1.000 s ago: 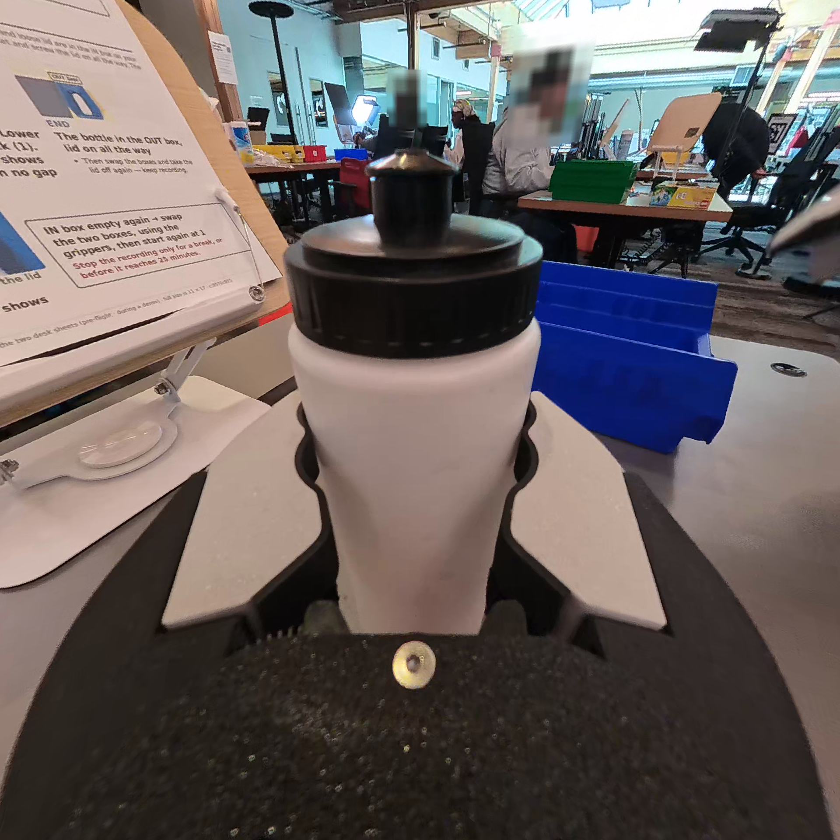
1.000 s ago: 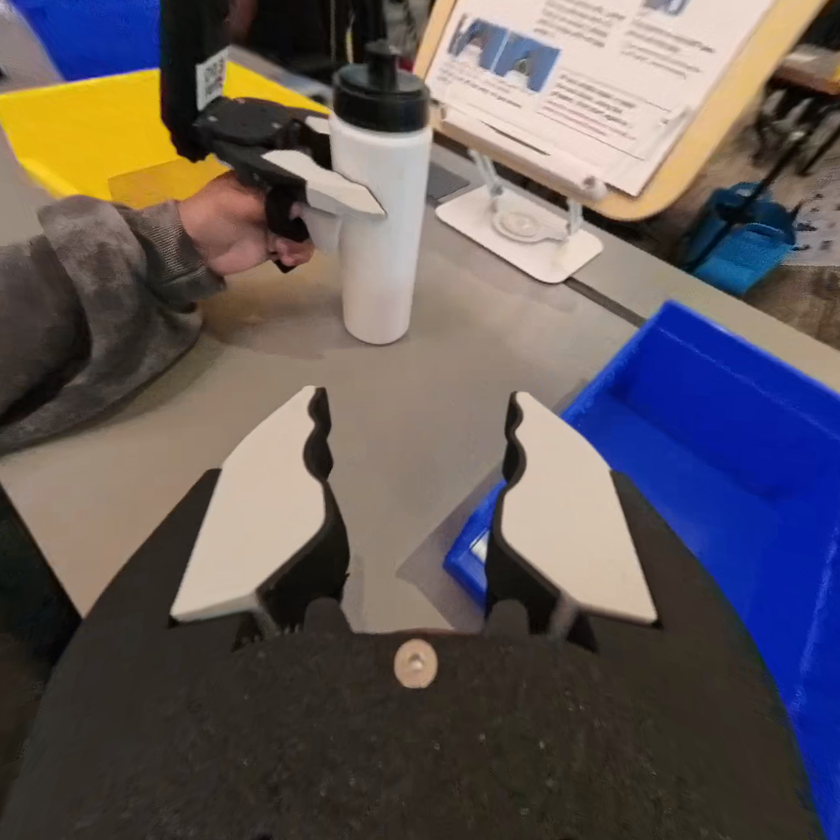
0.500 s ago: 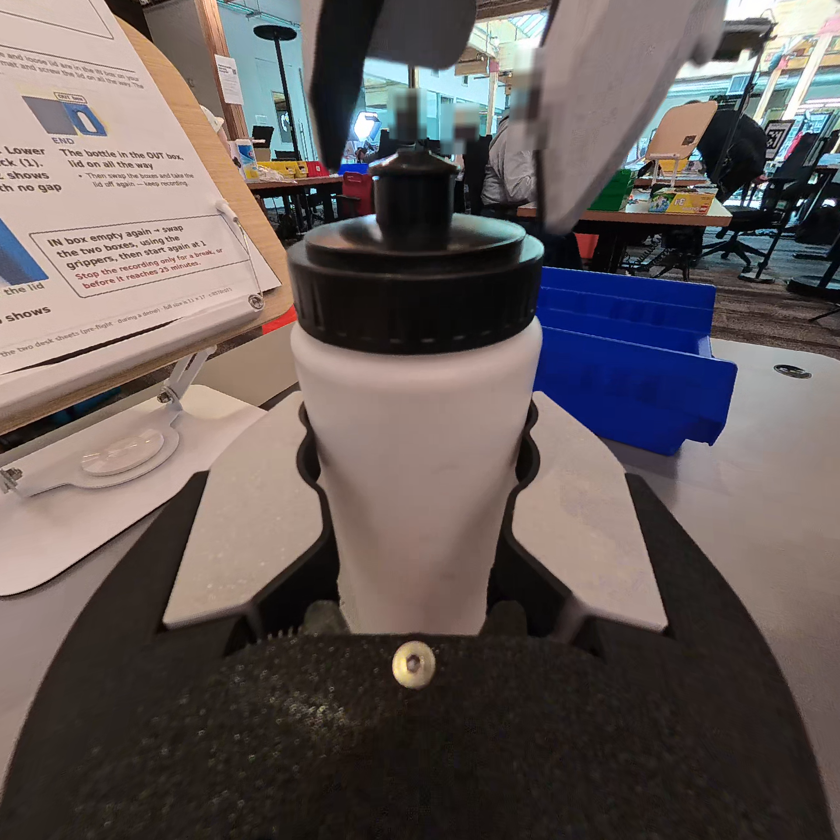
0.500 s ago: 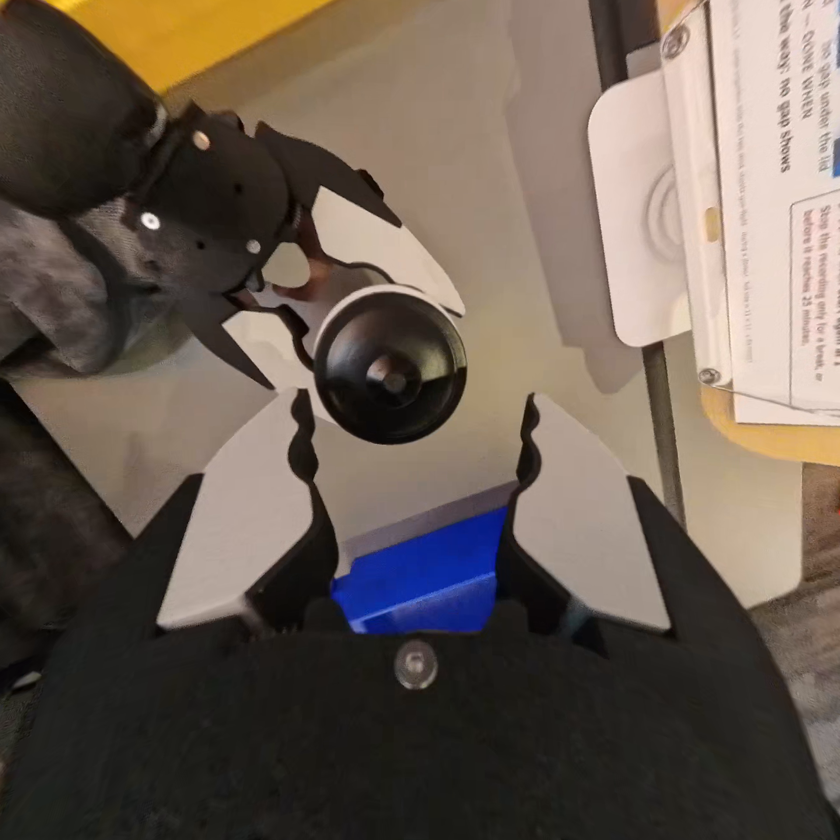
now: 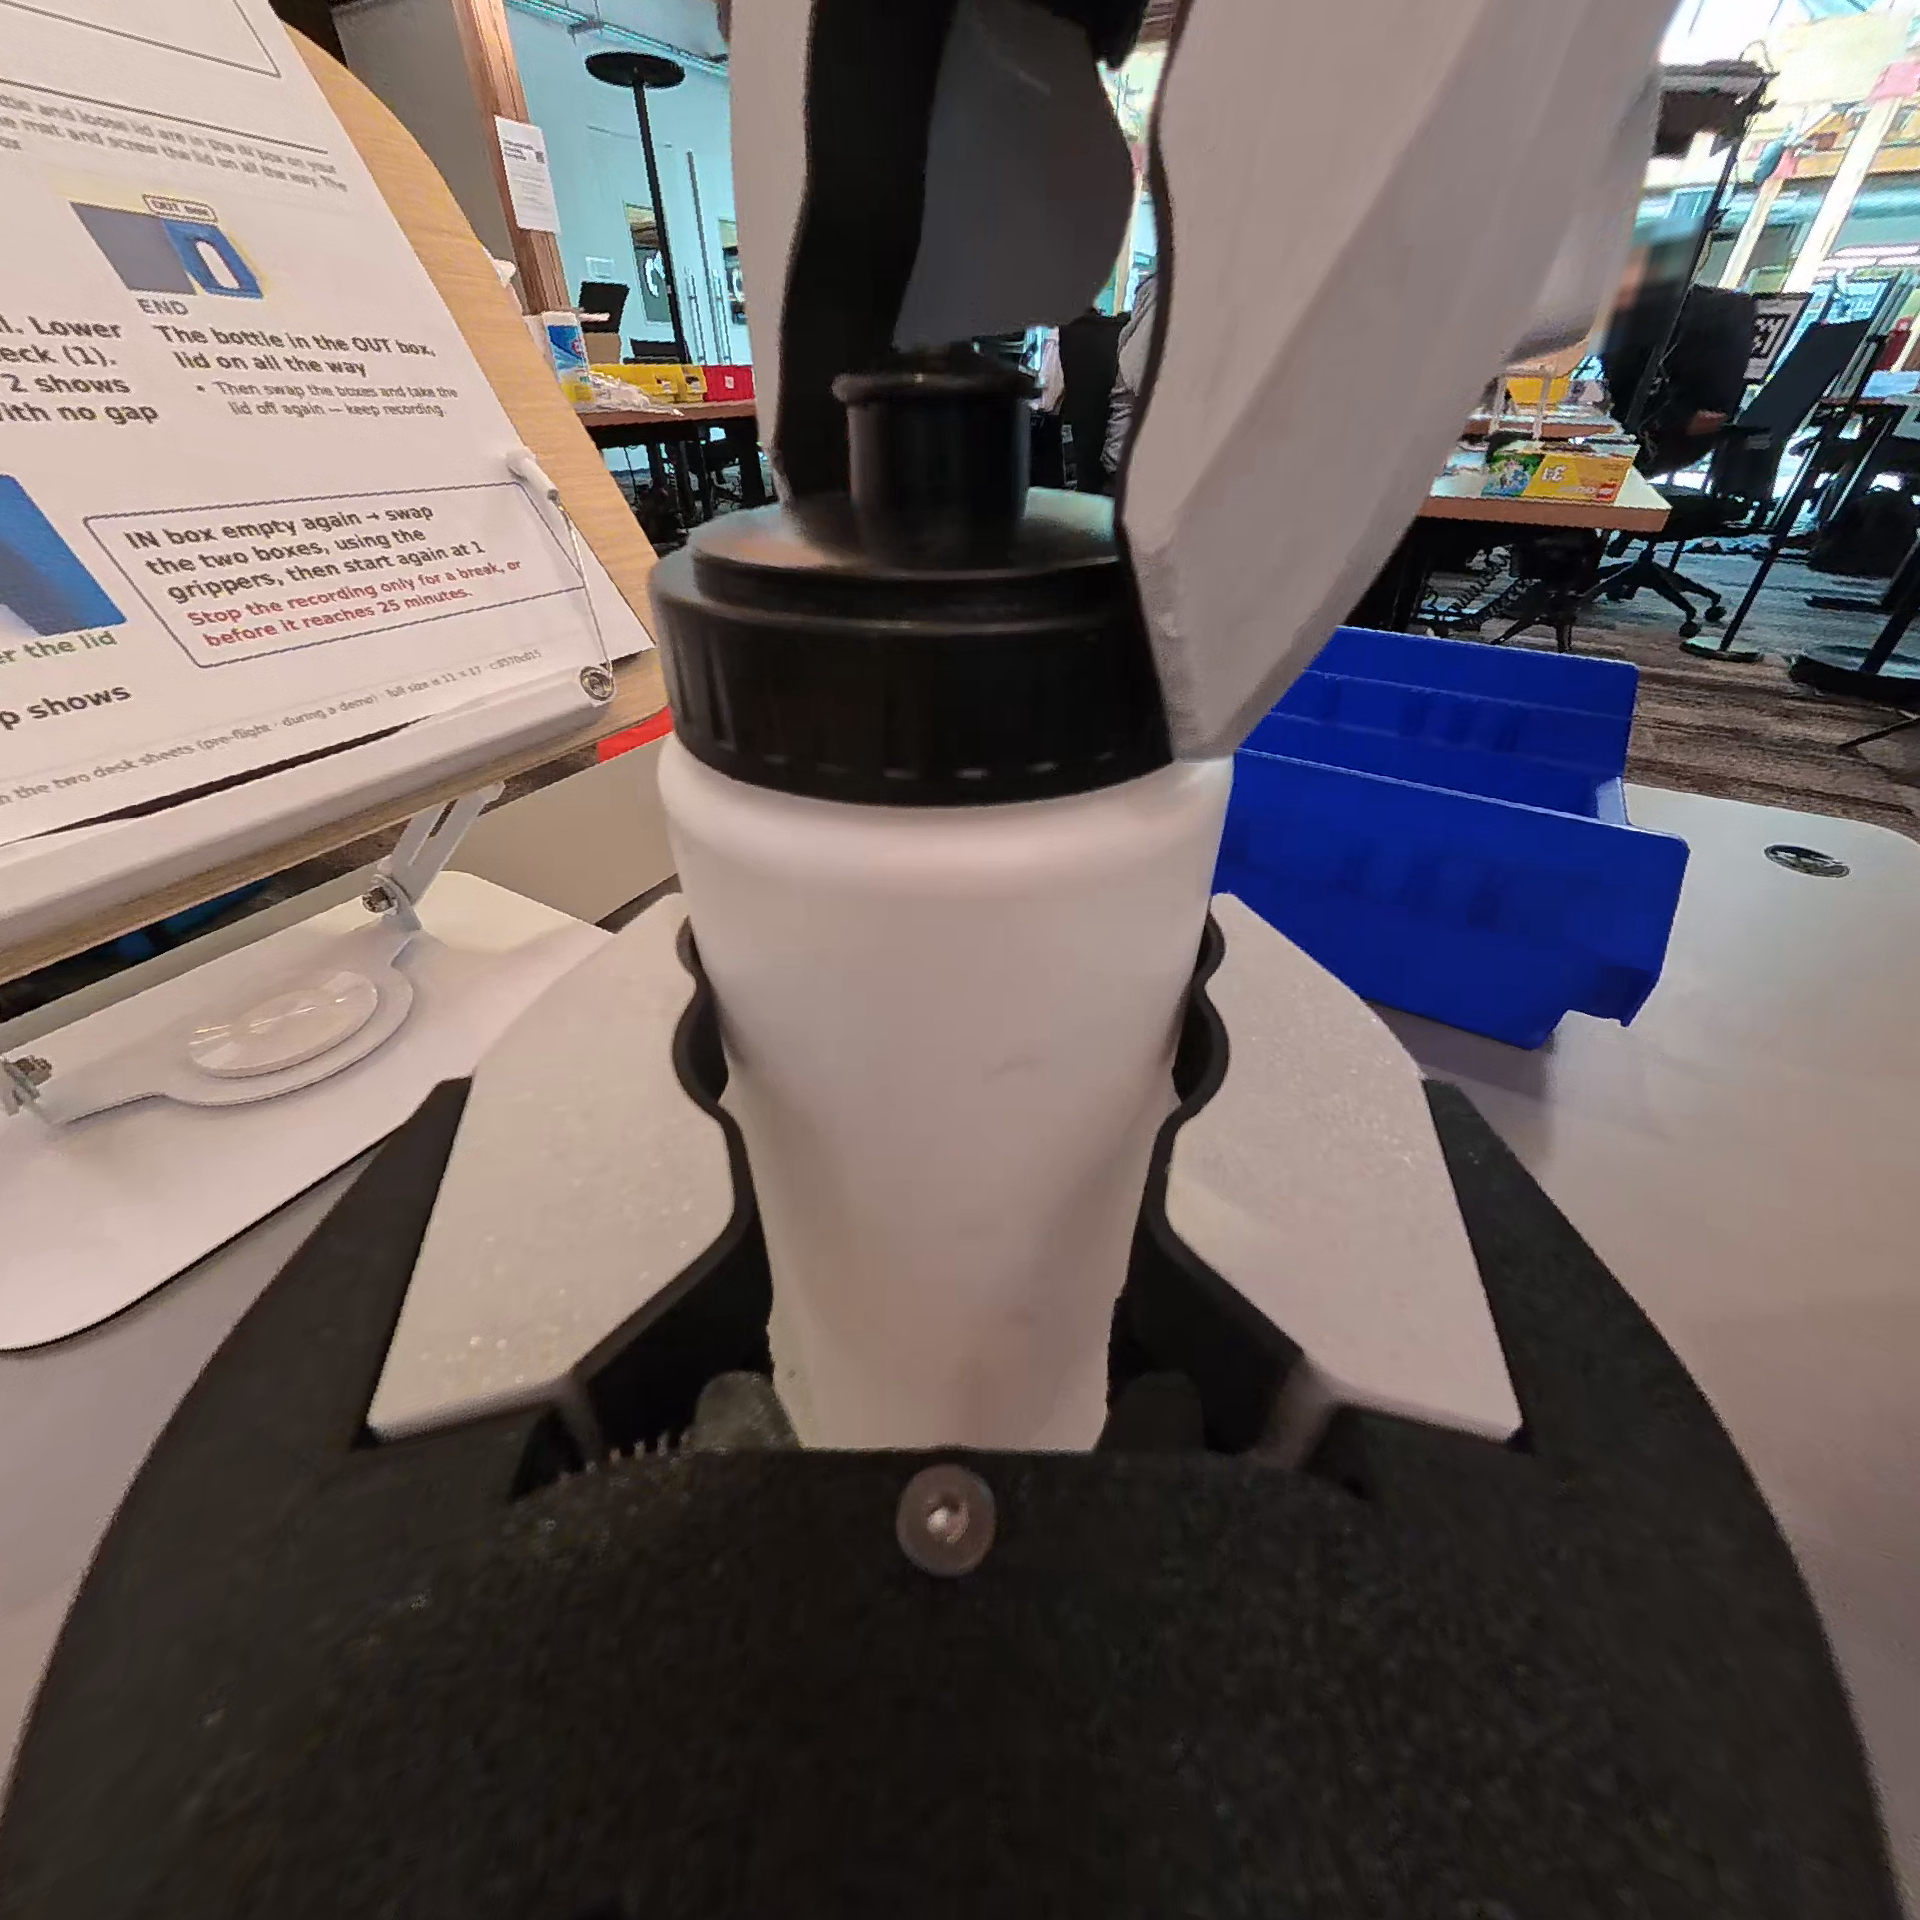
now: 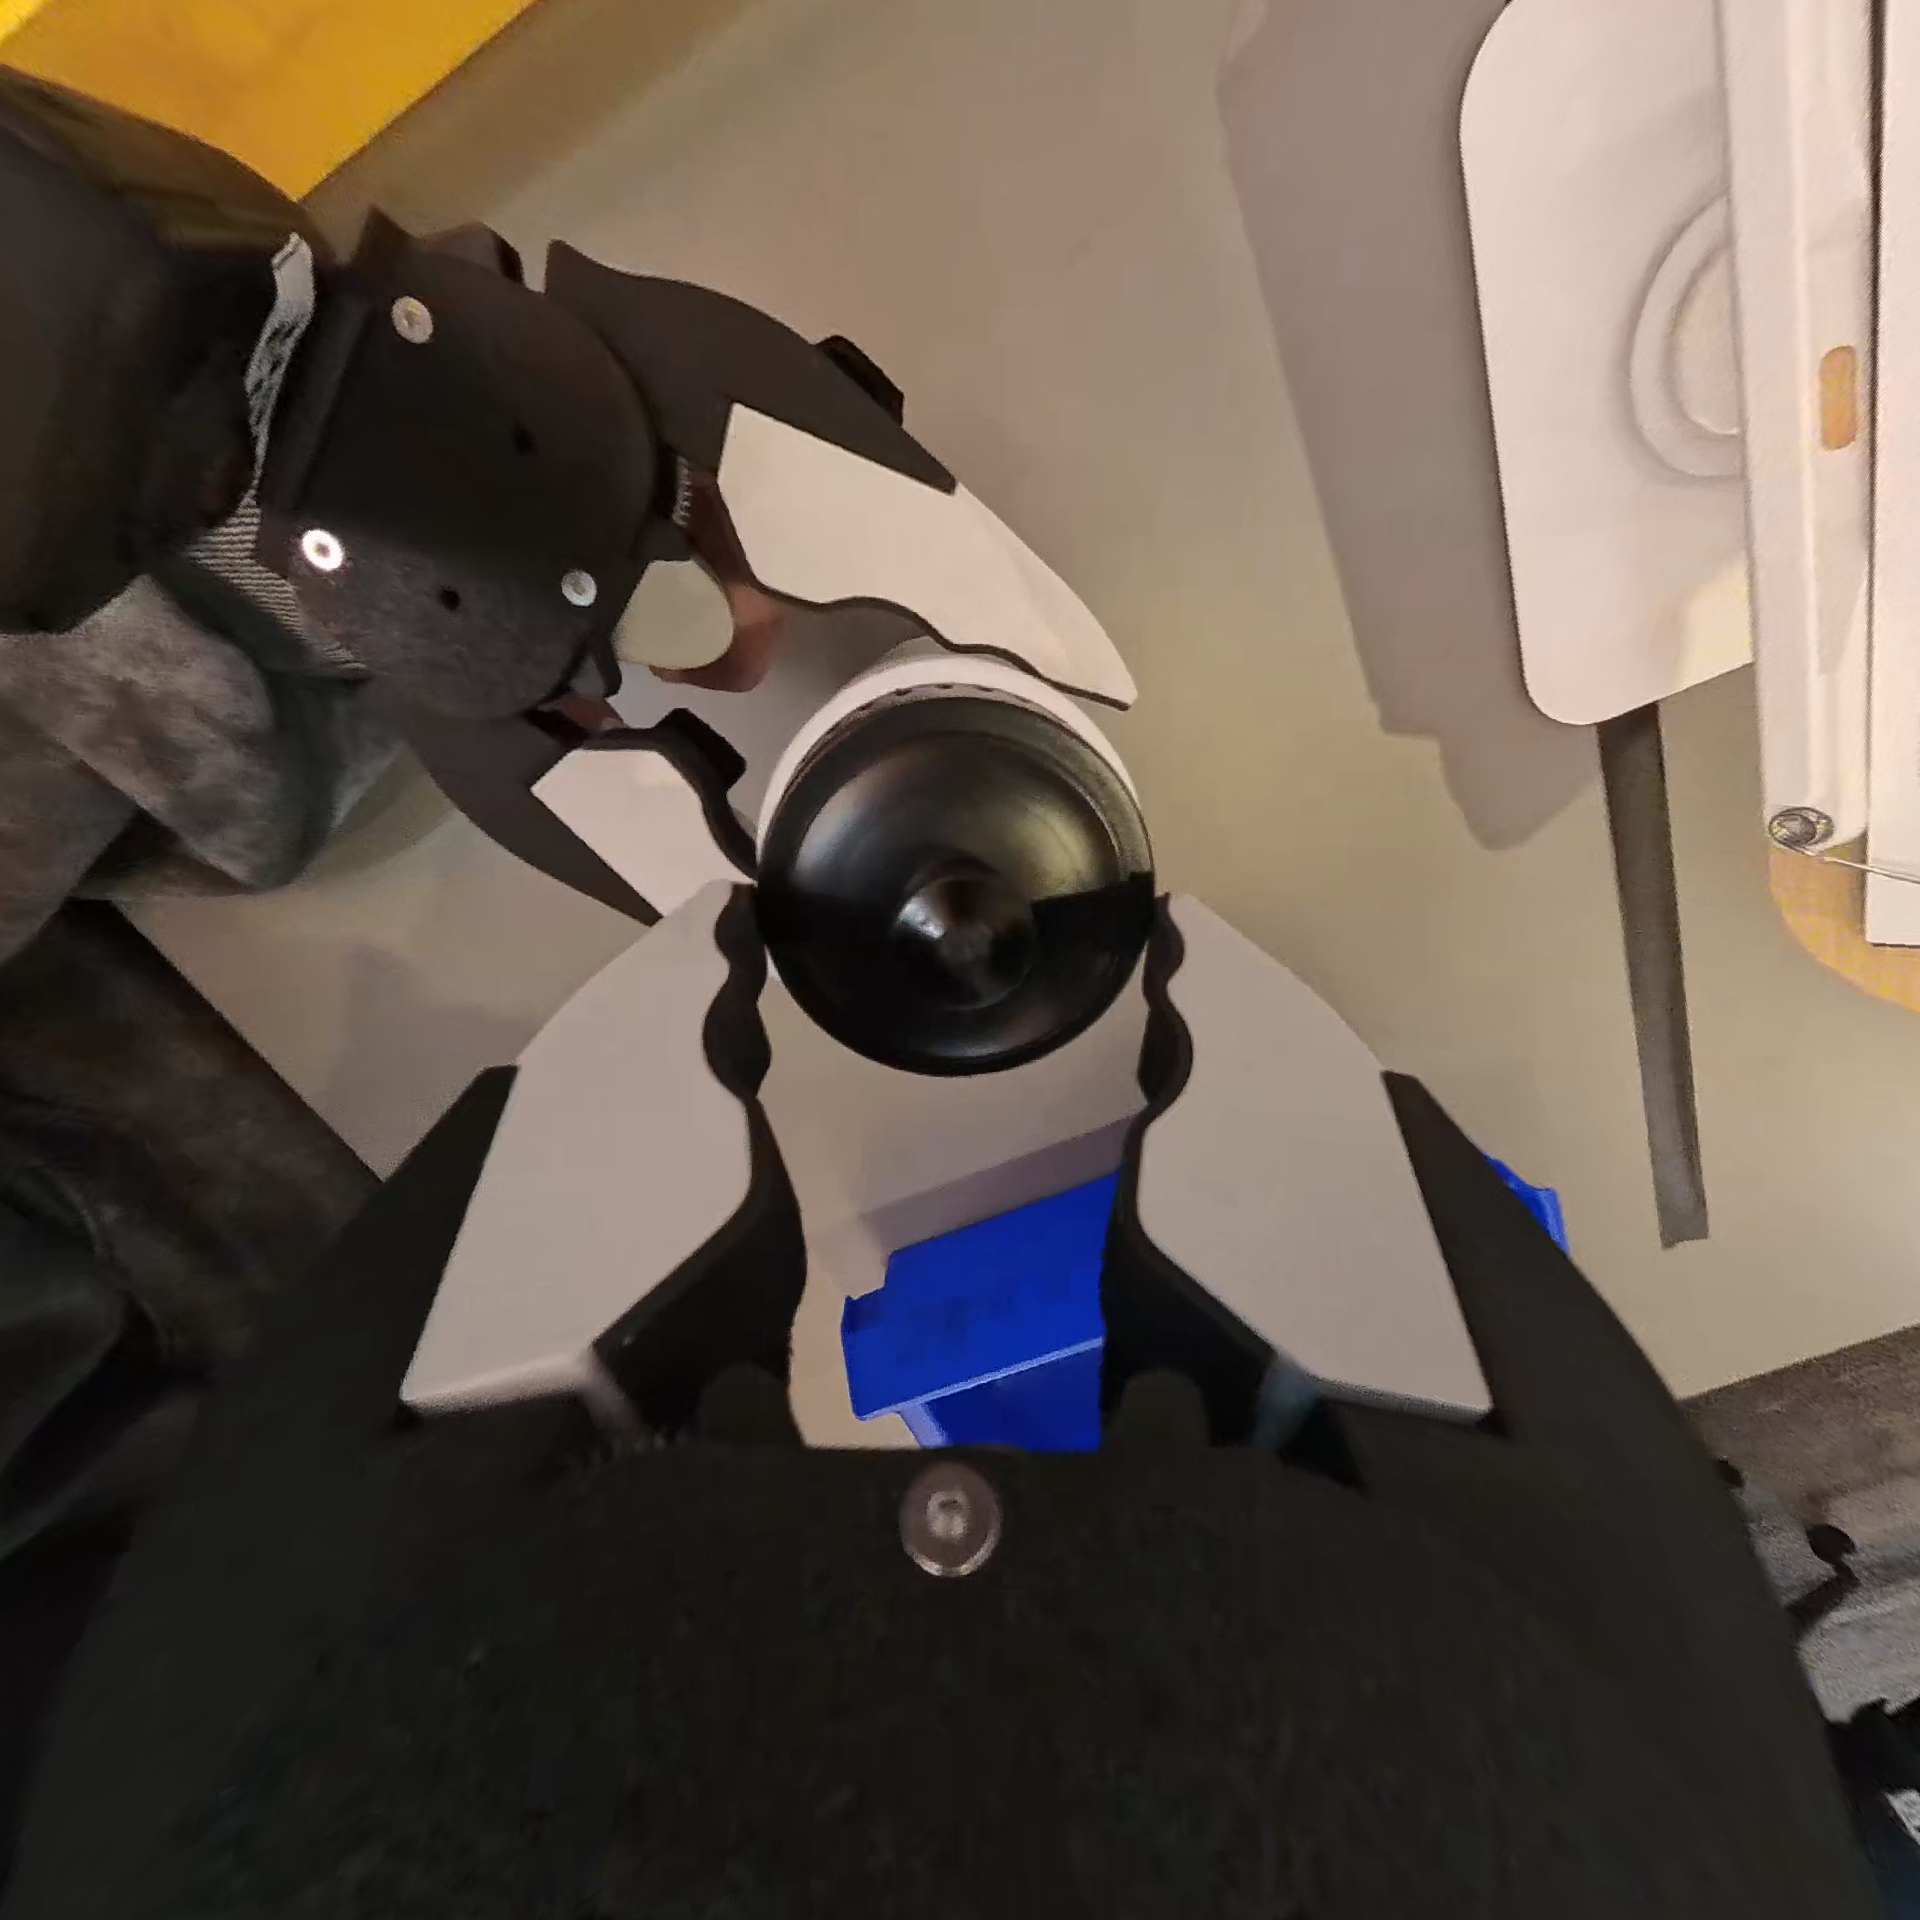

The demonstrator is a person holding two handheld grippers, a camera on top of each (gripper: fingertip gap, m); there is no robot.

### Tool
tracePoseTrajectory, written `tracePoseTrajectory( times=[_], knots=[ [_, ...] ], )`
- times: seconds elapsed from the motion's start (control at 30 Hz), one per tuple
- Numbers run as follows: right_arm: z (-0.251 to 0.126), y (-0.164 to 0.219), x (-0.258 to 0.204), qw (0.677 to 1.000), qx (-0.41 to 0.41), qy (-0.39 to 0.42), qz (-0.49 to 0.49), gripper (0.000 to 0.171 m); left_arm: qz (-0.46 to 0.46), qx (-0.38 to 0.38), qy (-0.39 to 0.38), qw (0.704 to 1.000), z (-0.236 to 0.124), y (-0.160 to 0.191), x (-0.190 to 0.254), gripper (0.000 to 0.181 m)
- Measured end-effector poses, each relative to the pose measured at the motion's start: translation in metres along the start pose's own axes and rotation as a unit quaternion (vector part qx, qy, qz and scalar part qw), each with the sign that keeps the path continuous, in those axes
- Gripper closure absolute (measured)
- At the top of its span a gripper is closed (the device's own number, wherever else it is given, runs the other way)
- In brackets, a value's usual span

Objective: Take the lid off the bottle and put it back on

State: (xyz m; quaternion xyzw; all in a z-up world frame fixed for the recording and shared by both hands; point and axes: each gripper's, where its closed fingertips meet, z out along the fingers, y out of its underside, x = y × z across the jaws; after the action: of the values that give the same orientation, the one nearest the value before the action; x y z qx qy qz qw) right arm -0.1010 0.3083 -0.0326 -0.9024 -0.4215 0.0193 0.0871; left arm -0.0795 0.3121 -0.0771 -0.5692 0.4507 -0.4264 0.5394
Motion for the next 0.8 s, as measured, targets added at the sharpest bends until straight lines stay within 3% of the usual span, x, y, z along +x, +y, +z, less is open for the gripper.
tracePoseTrajectory(
  times=[0.17, 0.33, 0.47, 0.53, 0.63, 0.7, 0.8],
  knots=[
    [-0.001, 0.003, -0.003, 0.999, -0.023, 0.002, -0.038, 0.101, 0.005, -0.014, 0.003, 1.000, -0.001, 0.001, 0.002, 0.096],
    [-0.001, 0.008, -0.004, 0.989, -0.049, 0.004, -0.137, 0.101, 0.012, -0.015, 0.014, 1.000, -0.002, 0.002, 0.005, 0.096],
    [-0.002, 0.012, -0.003, 0.938, -0.061, 0.001, -0.342, 0.101, 0.021, -0.016, 0.021, 0.999, -0.001, 0.001, 0.010, 0.096],
    [-0.002, 0.011, -0.001, 0.918, -0.055, -0.009, -0.394, 0.101, 0.016, -0.017, 0.019, 1.000, -0.001, 0.002, 0.009, 0.096],
    [-0.002, 0.007, 0.002, 0.923, -0.053, 0.000, -0.380, 0.099, 0.007, -0.016, 0.019, 1.000, 0.000, 0.001, 0.008, 0.096],
    [-0.008, 0.002, 0.005, 0.944, -0.043, 0.038, -0.326, 0.078, 0.008, -0.017, 0.017, 1.000, 0.000, 0.001, 0.007, 0.096],
    [-0.018, -0.006, -0.007, 0.972, 0.010, 0.033, -0.231, 0.078, 0.006, -0.017, 0.015, 1.000, 0.000, 0.001, 0.007, 0.096]
  ],
)
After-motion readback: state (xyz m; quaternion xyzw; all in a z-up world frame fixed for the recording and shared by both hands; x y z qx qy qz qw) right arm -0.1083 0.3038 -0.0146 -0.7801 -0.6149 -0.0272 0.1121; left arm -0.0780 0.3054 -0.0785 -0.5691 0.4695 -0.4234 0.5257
